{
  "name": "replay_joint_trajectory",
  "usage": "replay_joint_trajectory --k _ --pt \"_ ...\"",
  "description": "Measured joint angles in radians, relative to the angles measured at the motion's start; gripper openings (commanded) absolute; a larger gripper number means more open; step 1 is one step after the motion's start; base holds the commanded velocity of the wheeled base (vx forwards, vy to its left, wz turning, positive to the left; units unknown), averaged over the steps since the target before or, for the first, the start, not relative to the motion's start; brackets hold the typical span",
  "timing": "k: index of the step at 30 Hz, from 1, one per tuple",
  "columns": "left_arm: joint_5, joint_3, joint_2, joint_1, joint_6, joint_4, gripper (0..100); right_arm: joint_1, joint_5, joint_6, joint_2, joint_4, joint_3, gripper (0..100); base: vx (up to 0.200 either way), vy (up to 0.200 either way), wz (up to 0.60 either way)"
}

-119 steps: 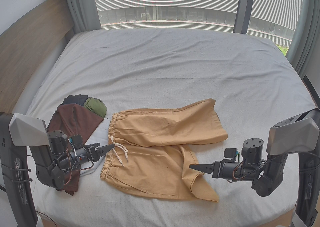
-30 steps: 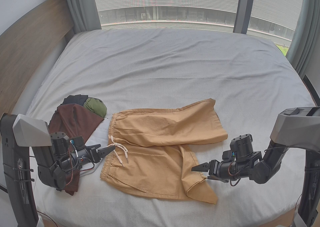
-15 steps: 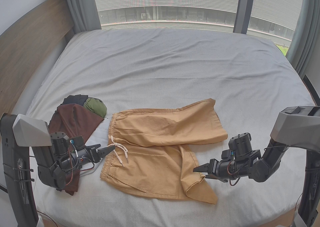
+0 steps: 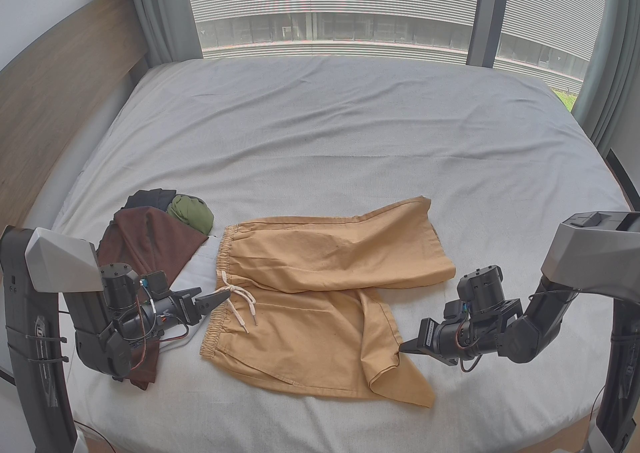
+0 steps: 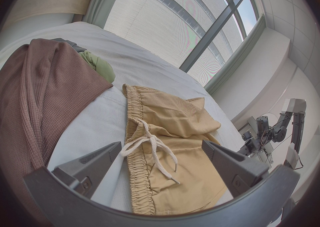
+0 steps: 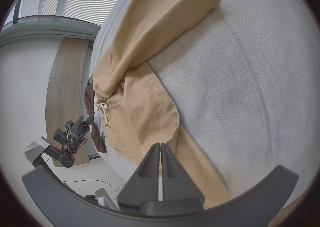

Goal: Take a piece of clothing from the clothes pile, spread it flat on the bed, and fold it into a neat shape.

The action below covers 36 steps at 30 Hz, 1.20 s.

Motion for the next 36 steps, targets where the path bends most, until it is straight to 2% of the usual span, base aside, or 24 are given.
replay_joint_trajectory --k 10,16,36 --pt "0.0 0.002 -0.006 -0.007 0.002 0.0 100 0.002 -0.009 -0.014 0.0 0.016 -0.01 0 0.0 0.0 0.0" --pt "0.0 0.001 -0.007 -0.008 0.002 0.0 100 0.003 -0.012 -0.021 -0.001 0.083 -0.036 0 0.0 0.0 0.0" --pt "0.0 0.003 -0.005 -0.012 0.002 0.0 100 -0.022 -0.043 -0.028 -0.057 0.091 -0.014 0 0.0 0.0 0.0"
